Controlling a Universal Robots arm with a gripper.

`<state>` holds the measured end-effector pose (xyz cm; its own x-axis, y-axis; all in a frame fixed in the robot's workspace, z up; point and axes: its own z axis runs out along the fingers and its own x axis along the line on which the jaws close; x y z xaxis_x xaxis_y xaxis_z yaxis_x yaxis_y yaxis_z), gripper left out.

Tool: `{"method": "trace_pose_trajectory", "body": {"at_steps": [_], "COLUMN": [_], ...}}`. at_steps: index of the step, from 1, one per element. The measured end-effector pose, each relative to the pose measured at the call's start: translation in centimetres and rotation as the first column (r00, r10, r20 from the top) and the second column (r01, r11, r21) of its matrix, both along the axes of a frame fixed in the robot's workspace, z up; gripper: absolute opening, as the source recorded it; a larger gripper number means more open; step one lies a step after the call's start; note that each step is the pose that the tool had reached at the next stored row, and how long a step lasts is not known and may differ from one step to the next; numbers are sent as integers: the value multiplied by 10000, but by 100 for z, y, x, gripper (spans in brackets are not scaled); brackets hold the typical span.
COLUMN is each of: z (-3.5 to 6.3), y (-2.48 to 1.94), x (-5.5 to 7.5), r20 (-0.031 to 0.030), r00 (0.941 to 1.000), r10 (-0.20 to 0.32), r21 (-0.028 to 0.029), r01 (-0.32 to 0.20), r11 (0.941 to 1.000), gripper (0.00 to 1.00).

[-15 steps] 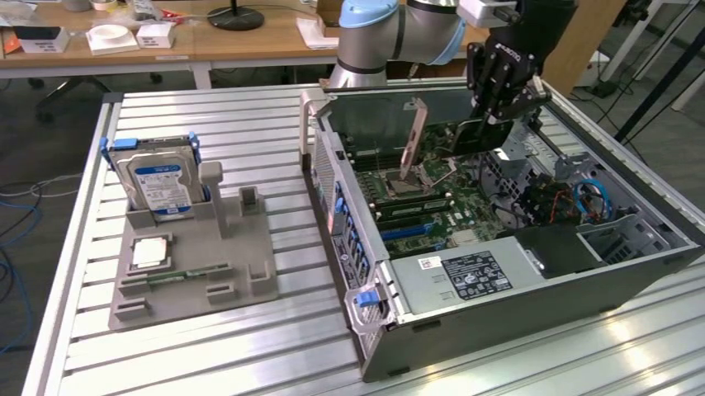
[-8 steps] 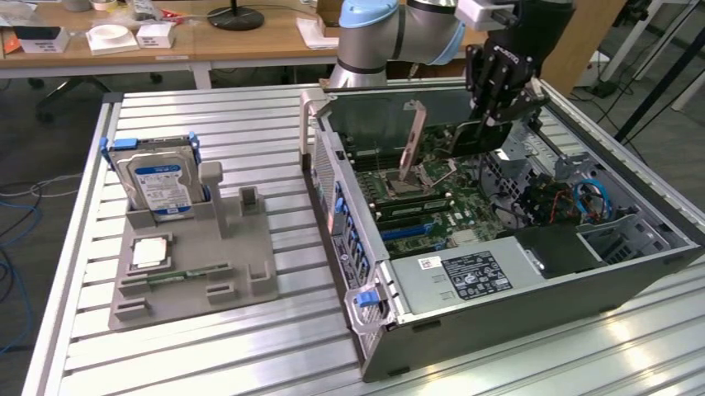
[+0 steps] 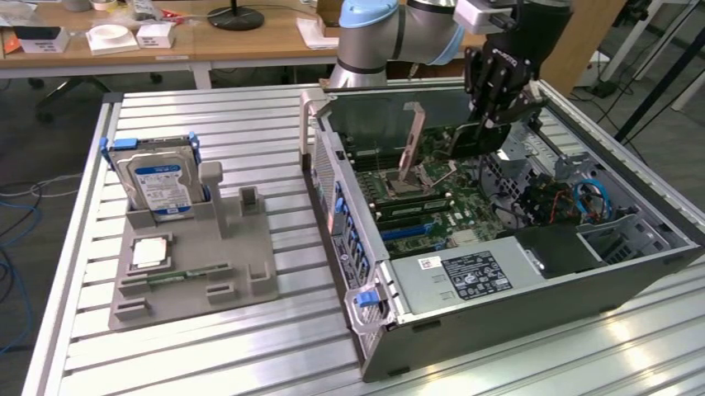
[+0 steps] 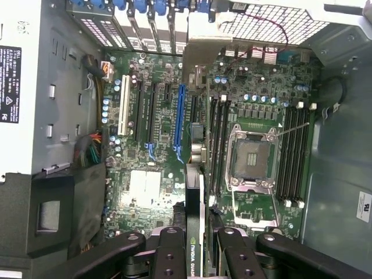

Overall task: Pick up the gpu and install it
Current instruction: 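Insert the gpu into the slot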

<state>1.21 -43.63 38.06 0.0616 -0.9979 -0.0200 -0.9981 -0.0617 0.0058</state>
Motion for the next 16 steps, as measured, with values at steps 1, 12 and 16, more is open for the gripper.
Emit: {"method": "trace_pose_trajectory", "body": {"at_steps": [1, 12, 16], "z": [-4, -48, -62], "y": [0, 2, 2], "x": [-1, -7, -9], "r20": [1, 13, 16], "r00": [10000, 10000, 10000], "r10": [-1, -5, -7], "r21": [0, -1, -1], "r01": [1, 5, 7], "r11": [10000, 10000, 10000], "gripper": [26, 26, 26]}}
